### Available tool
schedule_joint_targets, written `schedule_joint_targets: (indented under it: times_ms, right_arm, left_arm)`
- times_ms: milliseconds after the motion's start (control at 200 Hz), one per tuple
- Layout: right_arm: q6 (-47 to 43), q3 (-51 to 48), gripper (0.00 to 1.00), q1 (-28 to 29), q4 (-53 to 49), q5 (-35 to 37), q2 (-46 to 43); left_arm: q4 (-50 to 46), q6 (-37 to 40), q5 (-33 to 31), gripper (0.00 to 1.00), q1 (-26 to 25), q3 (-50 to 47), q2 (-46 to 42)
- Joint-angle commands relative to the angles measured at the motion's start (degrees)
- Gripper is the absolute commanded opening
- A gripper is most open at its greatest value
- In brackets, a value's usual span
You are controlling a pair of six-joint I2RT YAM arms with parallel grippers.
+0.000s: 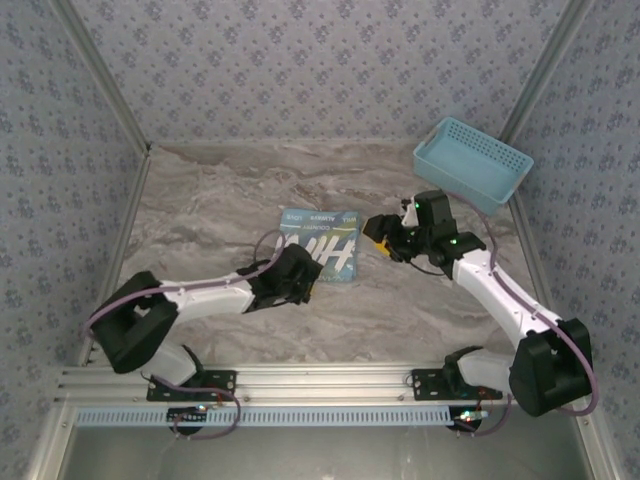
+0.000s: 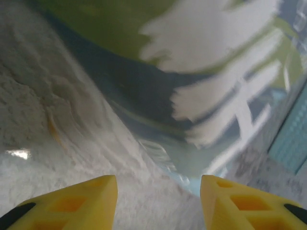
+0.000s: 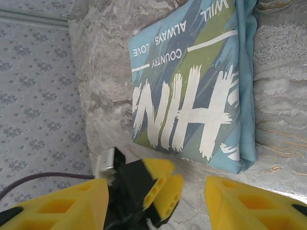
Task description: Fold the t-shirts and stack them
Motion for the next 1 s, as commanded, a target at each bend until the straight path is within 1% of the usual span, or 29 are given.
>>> schedule_joint_targets:
  times_ms: [0,50,120,245,285,355,395,475,605,684,759,904,994]
  right_arm:
    - [-1.21,1.67,0.57,-1.89,-2.07,-3.75,-1.92]
    - [-0.82,1.81,0.57,-2.79,-1.79,-4.74,-2.19]
    - [-0.87,2.8,0.57,-3.56,-2.13,-5.55,-2.54]
    - [-1.41,4.49,0.57,-4.03,-3.77,-6.17,-3.34]
    - [-1.46,4.54,0.57,-4.06,-4.14,-6.19,-3.81]
    - [-1.53,4.23,0.57,-4.28,-4.73,-6.26,-4.38]
    - [-1.45,4.04,0.57,-4.42,-4.86,-6.3,-4.75]
    - [-1.4,3.6,0.57,-4.7,-5.12,-6.44,-5.42]
    - [-1.29,3.29,0.56,-4.81,-5.32,-6.14,-6.1]
    - [-1.31,3.24,0.56,-4.83,-5.48,-5.86,-6.3]
    - [-1.12,3.39,0.56,-4.93,-5.4,-5.43,-6.28]
    - [-0.94,3.6,0.56,-5.24,-4.61,-5.13,-5.62]
    - [-0.8,3.69,0.56,-5.18,-3.75,-5.27,-4.92]
  left_arm:
    - [1.09,-19.39,-4.68,0.48,-0.97,2.39,4.18]
    - [-0.74,-20.72,-5.15,0.47,-1.24,3.39,5.2]
    - [-0.58,-21.82,-6.72,0.47,-1.1,4.51,7.17]
    - [4.2,-23.43,-8.06,0.44,-0.02,6.29,12.04]
    - [4.62,-23.64,-8.06,0.4,0.63,7.19,13.39]
    - [6.29,-24.21,-9.73,0.26,1.64,8.09,15.09]
    - [6.34,-24.16,-9.67,0.2,2.59,8.59,15.83]
    - [6.54,-22.76,-9.92,0.13,4.9,9.62,16.69]
    - [6.66,-19.07,-9.04,0.05,9.74,10.44,17.39]
    - [8.42,-17.71,-8.83,0.0,12.93,9.72,17.5]
    - [8.44,-15.96,-8.31,0.0,16.61,9.01,17.18]
    - [9.4,-10.24,-6.0,0.0,26.19,7.16,16.36]
    - [10.26,-2.43,-1.54,0.0,34.2,7.49,16.85]
